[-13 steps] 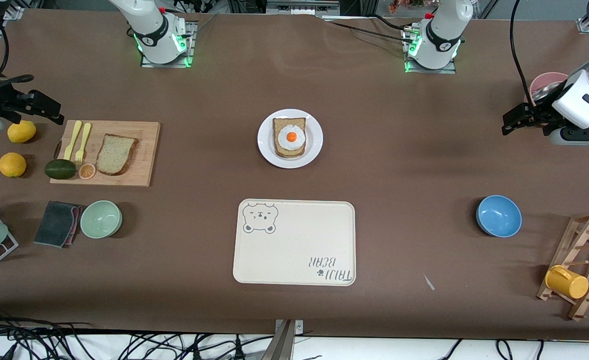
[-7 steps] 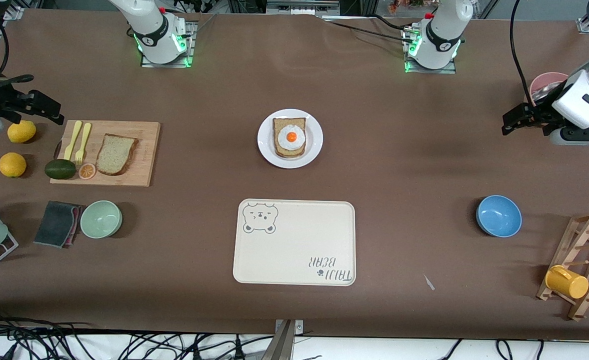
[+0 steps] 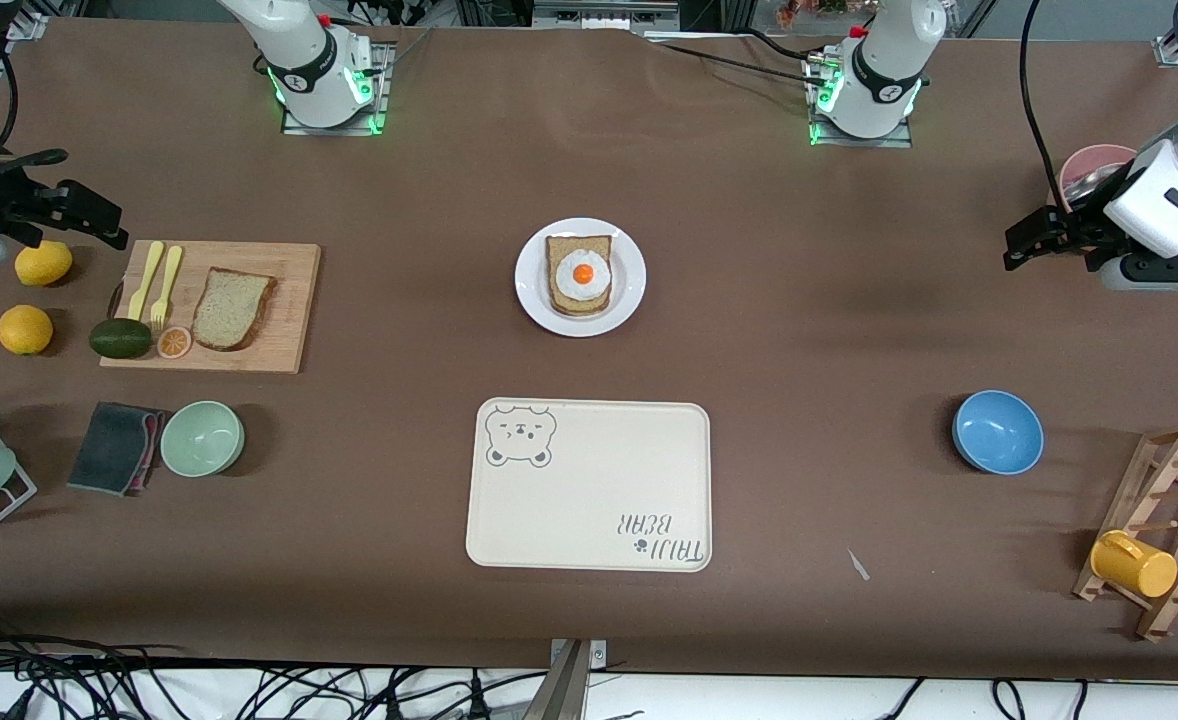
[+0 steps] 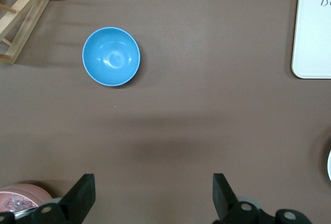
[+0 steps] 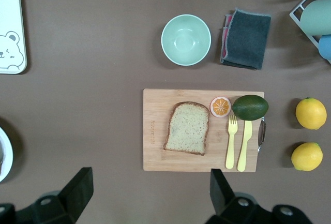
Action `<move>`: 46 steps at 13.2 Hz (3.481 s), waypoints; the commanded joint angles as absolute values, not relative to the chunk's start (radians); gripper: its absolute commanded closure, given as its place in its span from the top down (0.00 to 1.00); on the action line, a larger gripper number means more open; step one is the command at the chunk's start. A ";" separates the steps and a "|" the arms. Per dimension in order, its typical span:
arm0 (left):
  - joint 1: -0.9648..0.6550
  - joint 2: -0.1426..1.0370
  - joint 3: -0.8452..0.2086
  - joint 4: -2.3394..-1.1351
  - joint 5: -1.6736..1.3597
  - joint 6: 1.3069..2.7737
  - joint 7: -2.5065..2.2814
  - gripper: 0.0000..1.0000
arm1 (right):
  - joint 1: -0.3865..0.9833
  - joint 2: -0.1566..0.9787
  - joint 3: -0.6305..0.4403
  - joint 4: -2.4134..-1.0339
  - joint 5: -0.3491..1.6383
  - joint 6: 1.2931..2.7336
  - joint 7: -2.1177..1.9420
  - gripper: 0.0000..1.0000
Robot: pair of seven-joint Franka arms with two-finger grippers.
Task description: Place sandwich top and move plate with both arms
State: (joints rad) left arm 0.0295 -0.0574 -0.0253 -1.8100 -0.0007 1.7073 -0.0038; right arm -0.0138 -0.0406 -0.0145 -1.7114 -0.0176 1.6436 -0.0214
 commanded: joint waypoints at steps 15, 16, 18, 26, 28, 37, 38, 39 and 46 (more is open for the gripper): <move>0.038 -0.069 -0.029 -1.822 0.009 1.723 0.018 1.00 | -0.031 -0.043 0.002 -1.713 -0.011 1.629 -0.032 1.00; 0.038 -0.068 -0.029 -1.822 0.009 1.723 0.018 1.00 | -0.028 -0.043 0.002 -1.715 -0.014 1.629 -0.029 1.00; 0.038 -0.067 -0.029 -1.822 0.009 1.723 0.018 1.00 | -0.023 -0.025 0.003 -1.715 -0.012 1.626 -0.026 1.00; 0.037 -0.063 -0.031 -1.816 0.009 1.723 0.017 1.00 | -0.034 0.147 -0.005 -1.692 -0.017 1.626 -0.046 1.00; 0.038 -0.063 -0.031 -1.816 0.009 1.723 0.017 1.00 | -0.032 0.179 -0.005 -1.712 -0.035 1.695 -0.035 1.00; 0.026 -0.066 -0.034 -1.804 0.009 1.720 0.003 1.00 | -0.023 0.173 0.003 -2.095 -0.188 2.054 0.201 0.95; 0.026 -0.066 -0.034 -1.804 0.009 1.720 0.005 1.00 | -0.021 0.175 0.005 -2.132 -0.236 2.110 0.237 0.92; 0.029 -0.066 -0.034 -1.805 0.009 1.720 0.009 1.00 | -0.020 0.173 0.005 -2.175 -0.271 2.171 0.259 0.92; 0.035 -0.064 -0.034 -1.807 0.009 1.718 0.014 1.00 | -0.021 0.271 -0.003 -2.312 -0.317 2.489 0.345 0.75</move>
